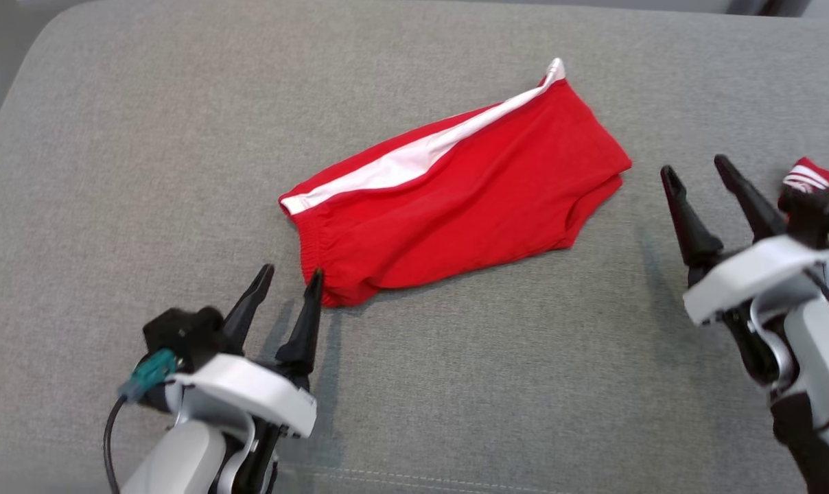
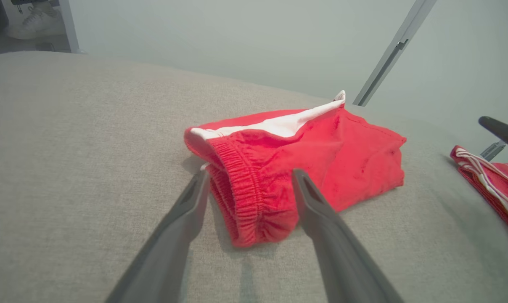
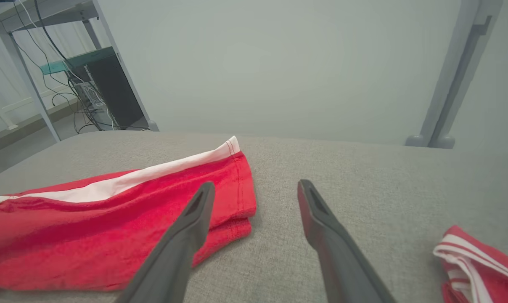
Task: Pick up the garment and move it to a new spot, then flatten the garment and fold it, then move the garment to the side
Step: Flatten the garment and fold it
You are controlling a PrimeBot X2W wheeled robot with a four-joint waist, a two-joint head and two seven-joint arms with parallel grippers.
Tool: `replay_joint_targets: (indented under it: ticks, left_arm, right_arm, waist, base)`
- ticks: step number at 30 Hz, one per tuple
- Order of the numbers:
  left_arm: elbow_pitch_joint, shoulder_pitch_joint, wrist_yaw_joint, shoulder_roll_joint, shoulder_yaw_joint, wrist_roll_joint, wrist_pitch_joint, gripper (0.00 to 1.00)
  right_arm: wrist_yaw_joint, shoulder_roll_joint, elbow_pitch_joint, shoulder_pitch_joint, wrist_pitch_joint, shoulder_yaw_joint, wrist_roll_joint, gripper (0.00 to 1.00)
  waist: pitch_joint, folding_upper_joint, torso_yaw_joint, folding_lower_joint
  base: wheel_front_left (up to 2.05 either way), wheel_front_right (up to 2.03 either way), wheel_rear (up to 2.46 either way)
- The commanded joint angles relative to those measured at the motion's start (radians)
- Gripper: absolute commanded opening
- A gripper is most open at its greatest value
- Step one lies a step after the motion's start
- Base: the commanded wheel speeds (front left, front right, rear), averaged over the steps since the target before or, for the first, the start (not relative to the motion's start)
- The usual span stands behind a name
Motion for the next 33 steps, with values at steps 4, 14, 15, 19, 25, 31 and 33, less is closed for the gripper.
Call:
replay_joint_targets:
  ticks: [4, 14, 15, 19, 25, 31, 33]
  left_arm:
    - [0.079, -0.132, -0.061, -0.039, 0.019, -0.037, -0.012, 1.00]
    - [0.360, -0.280, -0.175, -0.156, -0.001, -0.131, 0.013, 1.00]
    - [0.384, -0.290, -0.183, -0.162, -0.002, -0.137, 0.012, 1.00]
    - [0.467, -0.321, -0.218, -0.188, -0.016, -0.179, 0.035, 1.00]
    - [0.551, -0.364, -0.247, -0.208, -0.032, -0.243, 0.062, 1.00]
    - [0.579, -0.386, -0.259, -0.216, -0.070, -0.300, 0.104, 0.74]
    - [0.585, -0.390, -0.260, -0.214, -0.087, -0.305, 0.115, 0.00]
  right_arm:
    - [0.000, -0.030, 0.077, -0.143, 0.048, 0.089, 0.027, 1.00]
    - [0.000, -0.043, 0.327, -0.329, 0.128, 0.227, 0.092, 1.00]
    - [0.000, -0.042, 0.351, -0.339, 0.134, 0.234, 0.098, 1.00]
    - [0.000, -0.030, 0.418, -0.375, 0.144, 0.260, 0.129, 1.00]
    - [0.000, 0.000, 0.478, -0.406, 0.197, 0.309, 0.188, 1.00]
    - [0.000, 0.006, 0.477, -0.422, 0.226, 0.362, 0.265, 0.00]
    - [0.000, 0.004, 0.474, -0.425, 0.230, 0.372, 0.294, 0.00]
  waist:
    - [0.052, 0.0000, 0.054, 0.0000]
    - [0.092, 0.0000, 0.103, 0.0000]
    - [0.093, 0.0000, 0.106, 0.0000]
    - [0.102, 0.0000, 0.108, 0.0000]
    - [0.113, 0.0000, 0.101, 0.0000]
    - [0.119, 0.0000, 0.095, 0.0000]
    - [0.120, 0.0000, 0.094, 0.0000]
  base:
    - [0.00, 0.00, 0.00]
    - [0.00, 0.00, 0.00]
    - [0.00, 0.00, 0.00]
    - [0.00, 0.00, 0.00]
    - [0.00, 0.00, 0.00]
    - [0.00, 0.00, 0.00]
    - [0.00, 0.00, 0.00]
